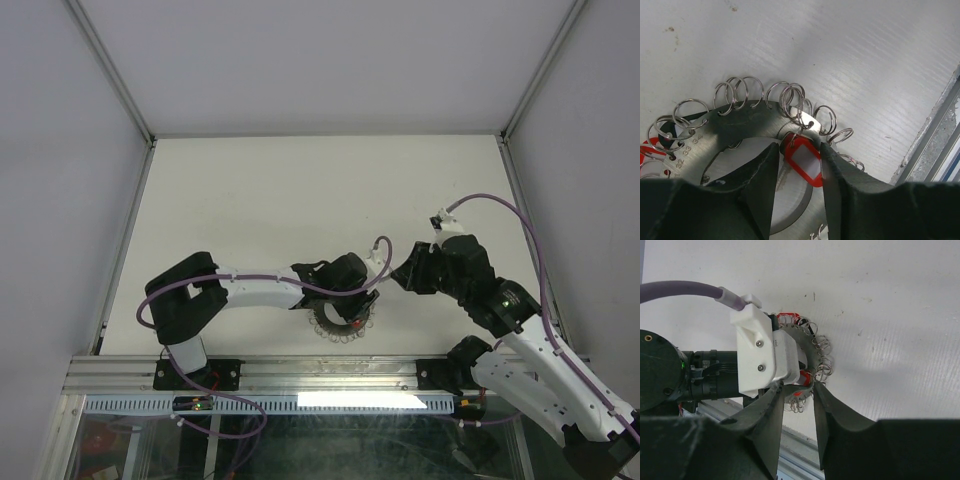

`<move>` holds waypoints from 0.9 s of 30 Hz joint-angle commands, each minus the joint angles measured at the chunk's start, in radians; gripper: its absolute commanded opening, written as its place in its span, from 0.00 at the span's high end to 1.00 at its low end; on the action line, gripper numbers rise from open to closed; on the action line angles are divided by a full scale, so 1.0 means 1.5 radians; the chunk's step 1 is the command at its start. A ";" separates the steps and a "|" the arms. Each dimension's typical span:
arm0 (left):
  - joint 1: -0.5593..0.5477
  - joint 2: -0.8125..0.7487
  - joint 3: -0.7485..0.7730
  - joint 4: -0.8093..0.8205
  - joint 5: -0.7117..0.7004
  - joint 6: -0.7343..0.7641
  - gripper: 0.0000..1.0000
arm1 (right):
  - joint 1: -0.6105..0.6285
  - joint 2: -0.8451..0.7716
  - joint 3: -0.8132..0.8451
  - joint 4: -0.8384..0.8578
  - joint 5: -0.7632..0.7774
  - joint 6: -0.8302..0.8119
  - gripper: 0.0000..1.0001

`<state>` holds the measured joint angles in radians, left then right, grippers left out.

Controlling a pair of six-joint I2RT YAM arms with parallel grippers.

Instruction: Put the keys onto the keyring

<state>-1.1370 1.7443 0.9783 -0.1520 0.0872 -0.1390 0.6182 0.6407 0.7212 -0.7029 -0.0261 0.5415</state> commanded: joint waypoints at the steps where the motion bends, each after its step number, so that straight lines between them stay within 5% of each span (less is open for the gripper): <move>1: 0.003 0.008 0.030 0.020 0.025 0.009 0.65 | -0.003 -0.008 0.001 0.016 -0.009 0.008 0.67; 4: 0.002 0.019 0.033 0.021 0.035 0.006 0.75 | -0.003 -0.013 0.000 0.010 -0.003 0.011 0.67; 8: 0.002 0.021 0.033 0.026 0.046 0.001 1.00 | -0.003 -0.023 -0.002 -0.001 0.010 0.011 0.67; 27: 0.003 -0.125 0.011 -0.047 0.074 0.112 1.00 | -0.003 -0.135 -0.108 0.139 -0.010 -0.061 0.74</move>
<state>-1.1370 1.6585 0.9981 -0.2115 0.1429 -0.0574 0.6182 0.4793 0.5972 -0.6506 0.0017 0.4938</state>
